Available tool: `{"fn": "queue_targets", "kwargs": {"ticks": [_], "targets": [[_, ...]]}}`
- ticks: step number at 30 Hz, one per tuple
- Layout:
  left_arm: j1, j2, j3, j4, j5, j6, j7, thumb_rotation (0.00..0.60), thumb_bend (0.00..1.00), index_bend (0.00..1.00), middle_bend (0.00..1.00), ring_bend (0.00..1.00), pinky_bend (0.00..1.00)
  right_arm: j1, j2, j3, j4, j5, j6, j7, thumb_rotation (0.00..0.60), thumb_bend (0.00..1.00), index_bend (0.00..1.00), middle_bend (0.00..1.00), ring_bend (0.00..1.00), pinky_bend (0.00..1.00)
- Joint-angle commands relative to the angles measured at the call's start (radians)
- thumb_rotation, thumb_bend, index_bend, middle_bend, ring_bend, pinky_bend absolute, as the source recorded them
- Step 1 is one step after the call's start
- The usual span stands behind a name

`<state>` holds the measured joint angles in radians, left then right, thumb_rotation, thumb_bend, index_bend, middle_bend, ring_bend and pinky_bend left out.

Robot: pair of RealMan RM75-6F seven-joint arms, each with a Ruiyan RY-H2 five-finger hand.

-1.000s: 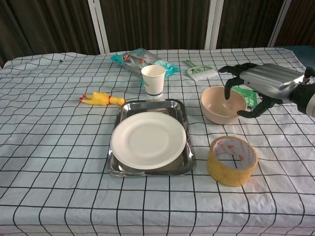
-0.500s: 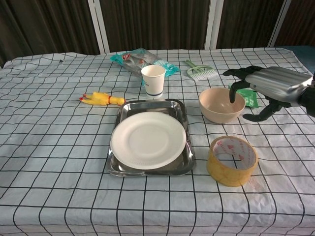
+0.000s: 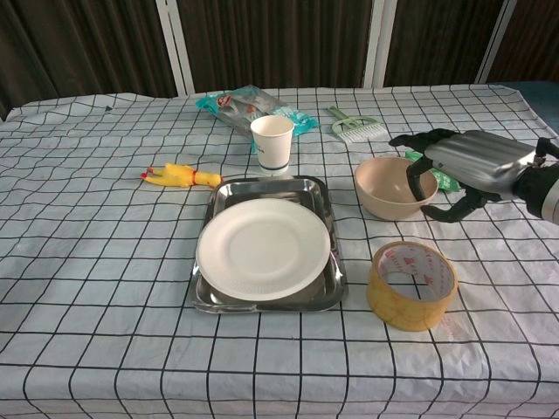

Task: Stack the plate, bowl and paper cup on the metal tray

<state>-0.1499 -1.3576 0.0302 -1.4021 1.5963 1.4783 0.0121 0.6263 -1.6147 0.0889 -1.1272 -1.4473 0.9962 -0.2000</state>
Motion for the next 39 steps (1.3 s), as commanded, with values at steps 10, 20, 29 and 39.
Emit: {"fn": "queue_targets", "kwargs": {"ticks": [10,20,29,39], "targets": [[0.003,0.004,-0.003,0.000,0.005,0.005,-0.022,0.600,0.42,0.00,0.07,0.00,0.03,-0.005,0.021,0.005,-0.039,-0.014,0.047,0.002,0.600,0.47,0.63,0.00,0.00,0.00],[0.009,0.014,-0.002,-0.007,0.016,0.020,-0.026,0.600,0.42,0.00,0.07,0.00,0.03,0.017,0.057,0.039,-0.242,-0.045,0.104,-0.058,0.600,0.47,0.62,0.00,0.00,0.00],[0.016,0.020,-0.002,-0.008,0.020,0.029,-0.033,0.600,0.42,0.00,0.07,0.00,0.03,0.069,-0.045,0.047,-0.321,-0.038,0.067,-0.198,0.600,0.47,0.61,0.00,0.00,0.00],[0.018,0.027,0.006,-0.007,0.033,0.032,-0.047,0.600,0.42,0.00,0.07,0.00,0.03,0.108,-0.185,0.038,-0.241,-0.007,0.018,-0.271,0.600,0.47,0.59,0.00,0.00,0.00]]}}
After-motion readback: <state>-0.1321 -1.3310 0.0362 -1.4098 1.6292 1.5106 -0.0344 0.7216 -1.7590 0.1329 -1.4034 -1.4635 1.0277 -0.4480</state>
